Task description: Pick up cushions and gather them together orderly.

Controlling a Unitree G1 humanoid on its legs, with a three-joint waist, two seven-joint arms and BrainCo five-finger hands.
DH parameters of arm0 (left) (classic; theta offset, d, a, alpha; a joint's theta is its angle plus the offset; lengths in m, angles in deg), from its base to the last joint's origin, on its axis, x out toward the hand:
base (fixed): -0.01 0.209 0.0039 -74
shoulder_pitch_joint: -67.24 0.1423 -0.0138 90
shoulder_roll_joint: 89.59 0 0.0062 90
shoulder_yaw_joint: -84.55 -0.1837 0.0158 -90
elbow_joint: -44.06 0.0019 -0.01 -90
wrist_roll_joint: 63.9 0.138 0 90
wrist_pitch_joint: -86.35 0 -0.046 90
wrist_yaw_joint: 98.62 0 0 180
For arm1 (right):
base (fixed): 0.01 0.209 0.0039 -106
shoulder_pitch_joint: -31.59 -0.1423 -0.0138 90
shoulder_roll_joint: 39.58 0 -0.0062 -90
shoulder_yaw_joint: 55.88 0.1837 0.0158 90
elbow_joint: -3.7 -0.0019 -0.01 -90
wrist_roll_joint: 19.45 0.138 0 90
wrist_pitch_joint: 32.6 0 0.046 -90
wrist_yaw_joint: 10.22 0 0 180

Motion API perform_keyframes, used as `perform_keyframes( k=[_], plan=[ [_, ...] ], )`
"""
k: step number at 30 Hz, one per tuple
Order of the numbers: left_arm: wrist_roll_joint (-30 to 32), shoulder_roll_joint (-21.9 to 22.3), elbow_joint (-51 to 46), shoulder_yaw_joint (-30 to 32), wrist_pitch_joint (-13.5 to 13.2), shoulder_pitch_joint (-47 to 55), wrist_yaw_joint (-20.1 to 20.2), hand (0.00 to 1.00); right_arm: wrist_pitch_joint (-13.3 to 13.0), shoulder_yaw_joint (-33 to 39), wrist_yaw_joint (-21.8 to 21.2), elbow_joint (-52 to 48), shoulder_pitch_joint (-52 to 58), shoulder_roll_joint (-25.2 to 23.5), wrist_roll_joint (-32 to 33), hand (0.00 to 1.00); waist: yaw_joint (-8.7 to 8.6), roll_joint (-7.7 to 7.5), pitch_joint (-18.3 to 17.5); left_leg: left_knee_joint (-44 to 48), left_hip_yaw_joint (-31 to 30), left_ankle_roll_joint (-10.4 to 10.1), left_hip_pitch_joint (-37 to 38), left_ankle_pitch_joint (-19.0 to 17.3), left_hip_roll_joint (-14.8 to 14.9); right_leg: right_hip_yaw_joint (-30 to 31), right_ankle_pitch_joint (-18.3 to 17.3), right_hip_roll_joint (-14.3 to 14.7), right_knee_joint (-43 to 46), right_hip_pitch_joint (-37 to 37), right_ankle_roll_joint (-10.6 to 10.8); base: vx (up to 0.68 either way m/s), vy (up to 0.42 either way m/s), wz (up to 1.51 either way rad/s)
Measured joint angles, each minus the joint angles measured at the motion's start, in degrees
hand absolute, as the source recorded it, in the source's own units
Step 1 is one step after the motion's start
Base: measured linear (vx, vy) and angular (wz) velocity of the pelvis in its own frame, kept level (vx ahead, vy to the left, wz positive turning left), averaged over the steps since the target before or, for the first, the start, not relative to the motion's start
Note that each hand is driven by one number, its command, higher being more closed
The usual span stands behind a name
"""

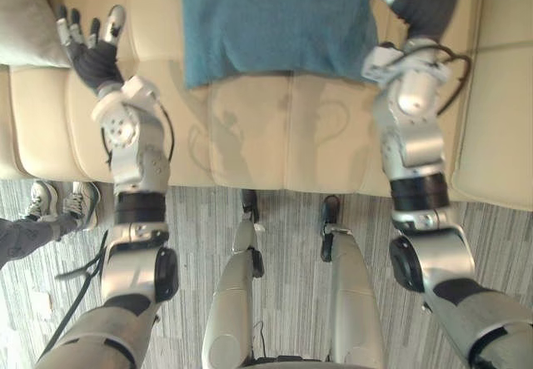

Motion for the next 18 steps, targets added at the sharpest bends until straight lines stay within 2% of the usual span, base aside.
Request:
perform_keyframes(
  k=[3,4,8,10,11,13,17,18],
  plan=[
    [-0.63,0.87,-3.58,1.17,-0.98,10.45,1.28,0.00,-1.31,-1.73,-3.70,-5.38,10.43,2.34,0.27,0.00,-0.09,-0.69,-0.39,0.11,0.96,1.02,4.93,-0.43,-0.21,-0.13,-0.20,-0.21,-1.48,5.51,0.32,0.08,-0.027,-0.10],
    [-0.55,1.86,-5.48,1.18,-1.11,15.69,1.97,0.00,-1.77,-3.18,-6.22,-7.49,16.05,3.60,0.40,0.00,-0.13,-1.14,-0.91,0.56,1.04,1.61,6.55,-1.03,-0.14,-0.29,-0.22,-0.03,-2.58,7.88,0.36,0.12,-0.043,-0.06],
    [1.24,9.91,-6.13,-1.06,-0.72,30.29,6.20,0.00,-1.72,-6.98,-13.71,-8.95,33.83,3.71,-0.60,0.00,-0.22,-2.64,-3.78,0.95,0.85,2.29,11.92,-3.22,-0.03,-1.51,-0.19,0.44,-6.82,15.78,0.61,0.15,-0.040,-0.02],
    [3.13,12.83,-2.85,-3.65,0.44,37.99,9.91,0.00,-1.74,-7.64,-17.29,-7.91,42.35,-0.32,-2.47,0.00,-0.29,-4.26,-6.34,1.13,1.25,2.01,15.58,-4.78,0.38,-1.24,-0.25,0.75,-9.00,20.02,0.81,0.15,-0.028,-0.19],
    [4.80,14.16,0.18,-4.46,1.35,41.73,11.73,0.00,-1.75,-7.85,-18.98,-5.39,46.61,-3.72,-2.97,0.00,-0.45,-5.23,-8.71,1.36,1.93,1.69,17.26,-5.94,0.40,-0.62,-0.36,1.06,-10.50,21.93,0.99,0.12,-0.017,-0.30],
    [7.02,16.10,5.34,-5.29,2.35,45.88,13.83,0.00,-1.81,-7.82,-20.50,0.18,50.91,-7.71,-2.96,0.00,-0.49,-6.21,-11.76,2.35,2.95,1.39,19.32,-7.72,0.65,0.24,-0.27,1.44,-12.38,24.65,1.19,0.12,-0.003,-0.33],
    [11.01,20.41,21.09,-4.37,3.86,48.66,16.16,0.00,-1.00,-4.47,-21.22,17.97,57.00,-13.65,-7.38,0.00,-1.11,-5.61,-17.48,2.87,4.45,0.97,23.71,-9.88,1.46,0.82,0.68,2.27,-17.20,30.43,1.38,0.08,0.000,-0.19],
    [12.19,20.63,22.66,-4.31,4.22,48.67,16.20,0.00,-0.83,-3.89,-21.18,19.89,57.14,-14.09,-7.46,0.00,-1.12,-5.49,-18.03,2.86,4.60,0.88,24.02,-10.02,1.59,1.00,1.01,2.44,-17.87,30.87,1.33,0.08,-0.006,-0.31]
  ],
)
